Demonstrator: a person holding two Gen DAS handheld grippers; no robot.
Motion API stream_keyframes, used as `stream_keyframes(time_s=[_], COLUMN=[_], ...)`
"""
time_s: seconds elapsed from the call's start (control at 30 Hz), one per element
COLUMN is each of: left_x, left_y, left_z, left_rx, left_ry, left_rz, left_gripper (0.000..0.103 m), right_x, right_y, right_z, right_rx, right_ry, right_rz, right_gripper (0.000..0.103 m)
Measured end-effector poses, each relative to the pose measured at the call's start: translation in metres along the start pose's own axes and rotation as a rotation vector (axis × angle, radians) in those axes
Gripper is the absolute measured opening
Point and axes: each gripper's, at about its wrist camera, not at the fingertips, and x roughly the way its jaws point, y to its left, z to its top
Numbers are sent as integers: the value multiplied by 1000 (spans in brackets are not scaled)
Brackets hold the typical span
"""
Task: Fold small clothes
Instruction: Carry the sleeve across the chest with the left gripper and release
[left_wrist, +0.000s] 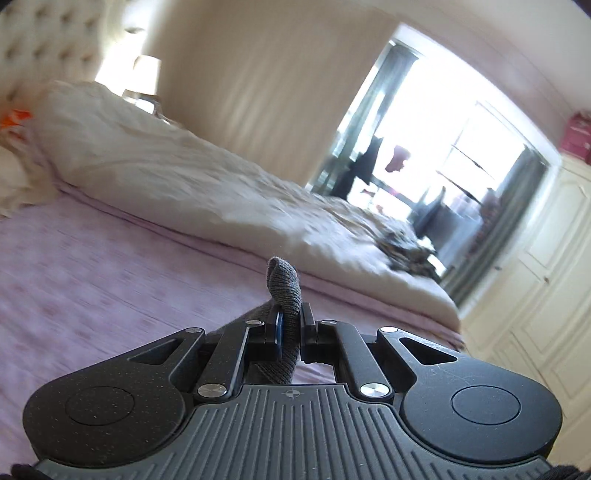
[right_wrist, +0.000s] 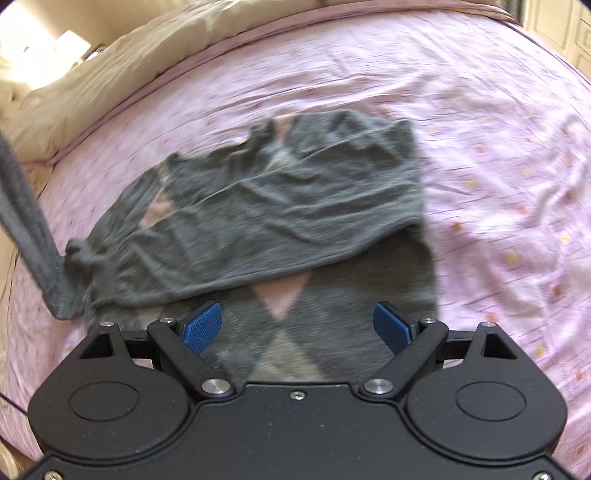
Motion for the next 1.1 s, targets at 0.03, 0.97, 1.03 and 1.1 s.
stream_keyframes(time_s=[0.03, 0.97, 1.03, 1.1], left_x=[15, 97, 100, 105], left_y=[-9, 35, 59, 79], left_z=[-6, -127, -122, -121], left_rx=[5, 246, 228, 225], left_ry=[24, 441, 449, 465], left_rz=[-20, 247, 305, 355], left_gripper=[8, 57, 57, 57], right_x=[-1, 28, 35, 44], right_y=[-7, -45, -40, -37], right_z=[2, 60, 68, 75], right_rx=[9, 19, -2, -17], right_ry=[-3, -19, -11, 6], right_rz=[-2, -49, -56, -58], right_gripper=[90, 89, 85, 74])
